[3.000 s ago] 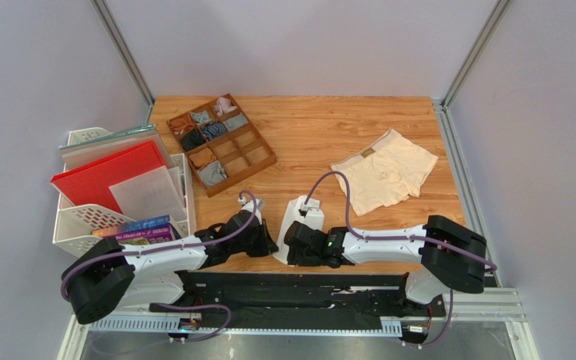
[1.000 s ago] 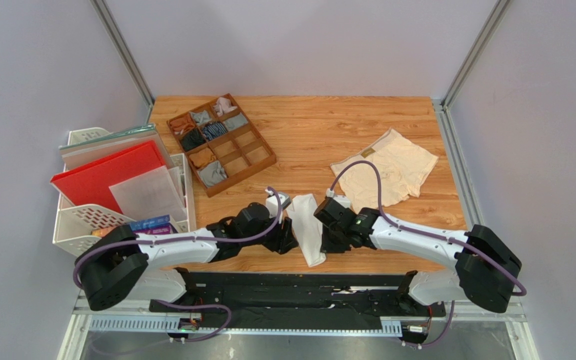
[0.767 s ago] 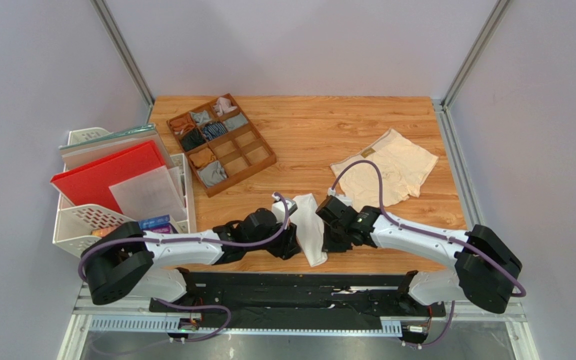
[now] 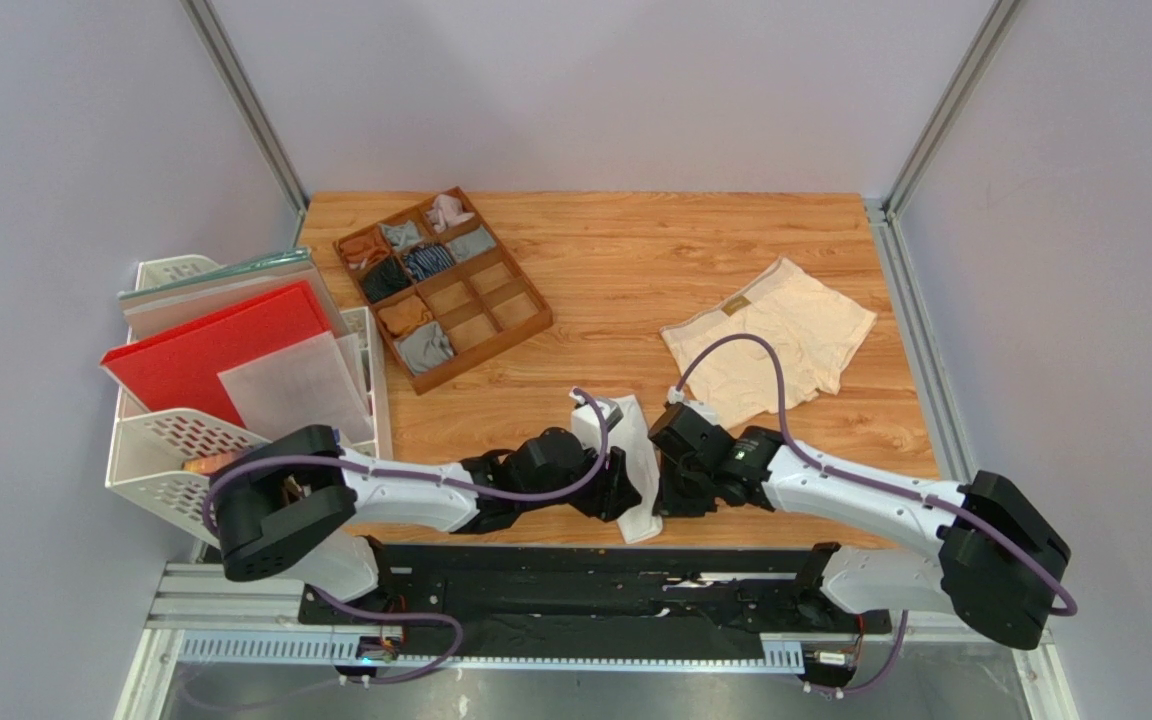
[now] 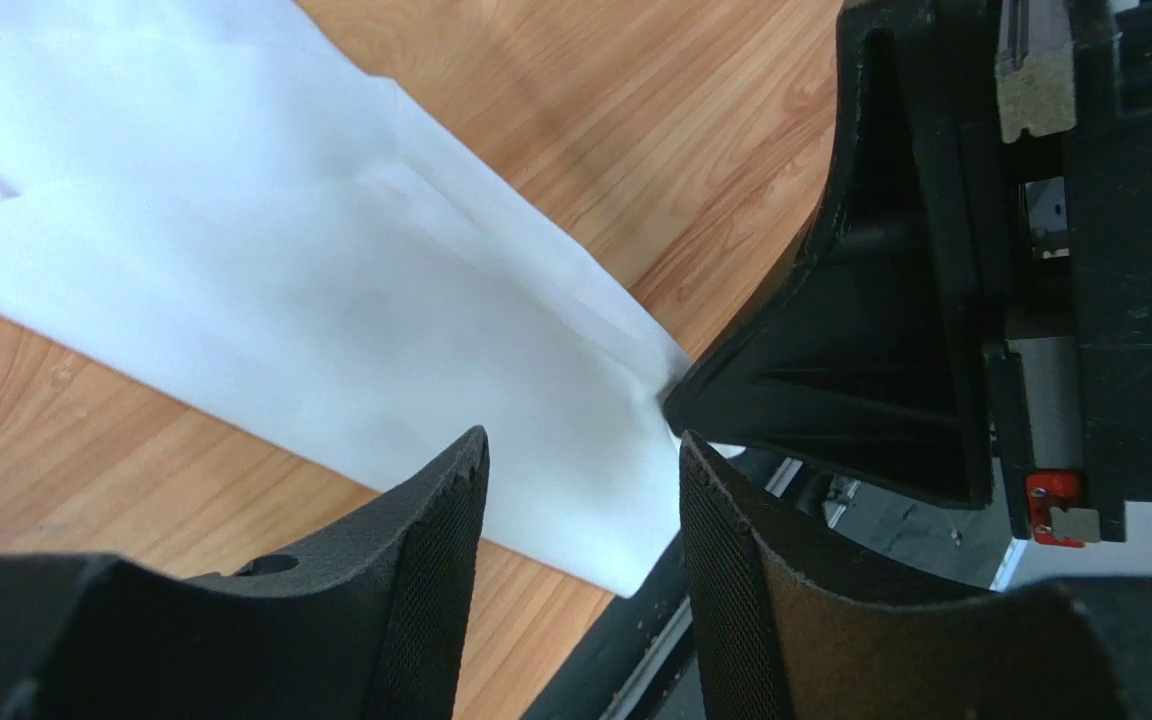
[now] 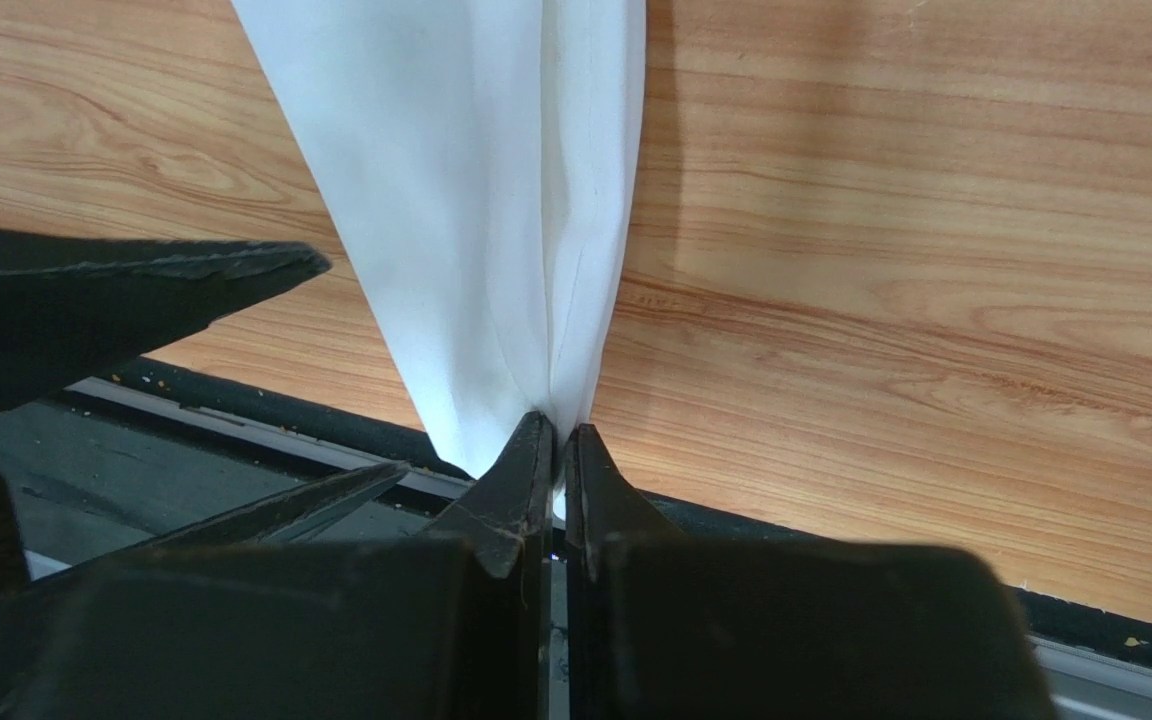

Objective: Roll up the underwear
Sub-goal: Adjust the underwear at the center of the board.

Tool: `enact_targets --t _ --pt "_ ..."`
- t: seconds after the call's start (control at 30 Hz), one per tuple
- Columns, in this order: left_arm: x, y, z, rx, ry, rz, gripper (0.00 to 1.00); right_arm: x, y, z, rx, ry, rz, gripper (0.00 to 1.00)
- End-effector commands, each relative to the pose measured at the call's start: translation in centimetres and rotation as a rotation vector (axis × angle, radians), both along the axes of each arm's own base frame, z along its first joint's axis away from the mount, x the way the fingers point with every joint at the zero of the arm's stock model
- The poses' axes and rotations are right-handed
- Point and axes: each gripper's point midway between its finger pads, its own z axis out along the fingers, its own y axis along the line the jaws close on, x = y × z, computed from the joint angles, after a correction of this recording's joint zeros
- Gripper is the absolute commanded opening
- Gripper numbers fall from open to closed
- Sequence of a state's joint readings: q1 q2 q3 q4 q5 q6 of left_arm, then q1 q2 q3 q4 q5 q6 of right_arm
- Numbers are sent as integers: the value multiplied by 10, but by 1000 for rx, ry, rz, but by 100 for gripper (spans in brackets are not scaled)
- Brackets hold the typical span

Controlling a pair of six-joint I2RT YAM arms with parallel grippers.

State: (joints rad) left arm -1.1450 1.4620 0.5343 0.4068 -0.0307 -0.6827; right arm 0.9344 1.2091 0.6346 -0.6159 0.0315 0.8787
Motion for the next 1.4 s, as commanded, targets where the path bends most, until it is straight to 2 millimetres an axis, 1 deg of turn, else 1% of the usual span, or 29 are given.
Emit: enact_targets --t 0.0,0.03,0.17,0.2,0.23,0.27,0.4,0.47,0.57,0.6,0.7,0.77,0.83,0.9,0.93,0.97,1.07,1.23,1.3,1.37 --pt "9 -26 34 -192 -129 -32 56 -1 1 9 26 -5 -7 0" --pt "9 -29 37 -206 -135 -45 56 0 1 10 24 -6 -9 0" --pt "6 -43 29 -200 -107 -89 56 2 2 15 32 -17 -18 0" --pt "5 -44 19 -185 -90 -94 56 3 1 16 27 -21 -23 0" --pt "6 -45 17 -187 -85 -88 56 3 1 18 28 -23 -25 0" --pt "5 -44 10 -179 -69 -83 56 4 1 20 28 -30 -28 0" --pt "3 -45 0 -174 -38 -75 56 5 -2 22 19 -38 -37 0" --pt "3 -43 -2 -179 -33 -65 56 5 -2 22 19 -38 -37 0" --pt "8 -36 -1 -183 -49 -24 56 4 -5 19 10 -36 -42 0" --pt "8 -36 4 -192 -55 -25 56 3 -6 18 8 -32 -42 0" --pt "7 -33 8 -188 -62 -30 56 3 -7 19 10 -35 -46 0" --pt "6 -31 4 -174 -56 -32 56 3 -8 19 10 -38 -49 0" --pt "5 -29 -6 -132 -39 -31 56 2 -9 20 13 -38 -52 0" --pt "5 -33 -9 -122 -38 -44 56 3 -8 21 16 -41 -54 0" --pt "5 -38 -6 -129 -33 -57 56 3 -9 21 16 -41 -54 0" --pt "4 -39 -12 -116 -21 -62 56 3 -8 22 17 -42 -54 0" --pt "5 -42 -20 -80 0 -58 56 4 -7 25 20 -46 -51 0" --pt "8 -50 -16 -74 -6 -74 56 6 -7 25 13 -52 -52 0" --pt "5 -48 -27 -19 23 -81 56 8 -5 27 20 -56 -52 0" --pt "4 -50 -29 -13 36 -90 56 9 -6 28 18 -61 -54 0"
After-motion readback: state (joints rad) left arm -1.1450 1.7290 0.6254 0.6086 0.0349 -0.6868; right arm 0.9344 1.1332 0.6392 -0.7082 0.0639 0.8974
